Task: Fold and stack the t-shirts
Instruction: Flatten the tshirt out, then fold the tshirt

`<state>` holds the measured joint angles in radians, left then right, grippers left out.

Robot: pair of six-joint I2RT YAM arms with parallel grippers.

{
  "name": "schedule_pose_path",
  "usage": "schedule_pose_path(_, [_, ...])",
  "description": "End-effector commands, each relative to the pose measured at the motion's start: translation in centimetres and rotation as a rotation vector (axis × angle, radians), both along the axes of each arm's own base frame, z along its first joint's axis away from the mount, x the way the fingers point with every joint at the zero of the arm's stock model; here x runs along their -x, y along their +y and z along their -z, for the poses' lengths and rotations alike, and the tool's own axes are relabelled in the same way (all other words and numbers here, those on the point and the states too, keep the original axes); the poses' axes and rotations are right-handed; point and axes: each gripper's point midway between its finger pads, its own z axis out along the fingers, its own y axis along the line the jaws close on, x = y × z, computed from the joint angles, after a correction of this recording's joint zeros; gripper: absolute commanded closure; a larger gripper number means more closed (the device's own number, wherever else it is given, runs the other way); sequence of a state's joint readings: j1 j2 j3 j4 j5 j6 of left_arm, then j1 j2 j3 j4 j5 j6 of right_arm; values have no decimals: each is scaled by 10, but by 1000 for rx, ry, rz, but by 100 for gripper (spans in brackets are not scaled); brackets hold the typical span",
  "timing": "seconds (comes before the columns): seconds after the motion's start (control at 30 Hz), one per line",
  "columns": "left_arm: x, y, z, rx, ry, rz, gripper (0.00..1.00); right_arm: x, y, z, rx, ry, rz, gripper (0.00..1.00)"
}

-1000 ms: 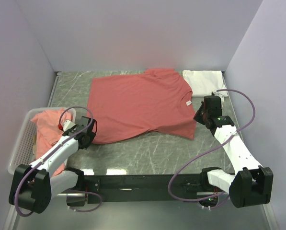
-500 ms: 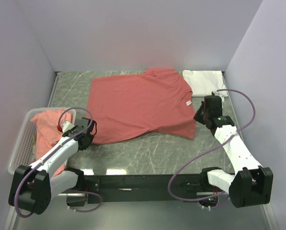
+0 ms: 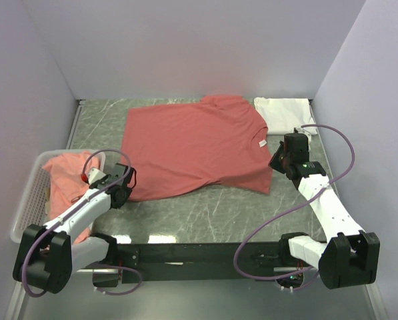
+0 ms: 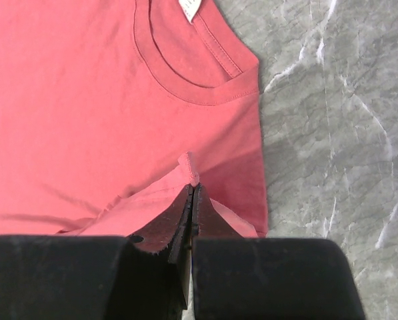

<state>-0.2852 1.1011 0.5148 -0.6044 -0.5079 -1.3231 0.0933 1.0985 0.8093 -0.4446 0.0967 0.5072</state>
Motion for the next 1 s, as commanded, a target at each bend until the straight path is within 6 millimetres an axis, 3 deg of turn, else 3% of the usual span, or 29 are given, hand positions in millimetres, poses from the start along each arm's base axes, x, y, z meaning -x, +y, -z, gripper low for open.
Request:
schedule_pose_path(0.0, [14, 8, 12, -21, 75, -41, 58, -8, -2, -10, -3, -57, 7, 100])
schedule_pose_path(0.43, [11, 7, 19, -48, 110, -26, 58, -8, 0, -10, -9, -58, -3, 100])
schedule_pose_path(0.53, [8, 5, 20, -49, 107, -15, 64, -8, 0, -10, -11, -58, -4, 100])
schedule_pose_path(0.6, [6, 5, 18, -53, 109, -7, 74, -7, 1, -10, -14, -58, -4, 100])
schedule_pose_path(0.7, [1, 5, 9, -58, 97, 4, 92, -7, 1, -11, -14, -63, -6, 100])
schedule_pose_path(0.77, [-3, 4, -4, -54, 71, 12, 99, -7, 1, -11, -16, -63, -9, 100])
schedule_pose_path(0.97, [-13, 5, -54, -56, -49, 35, 99, -2, 4, -11, -36, -73, -15, 100])
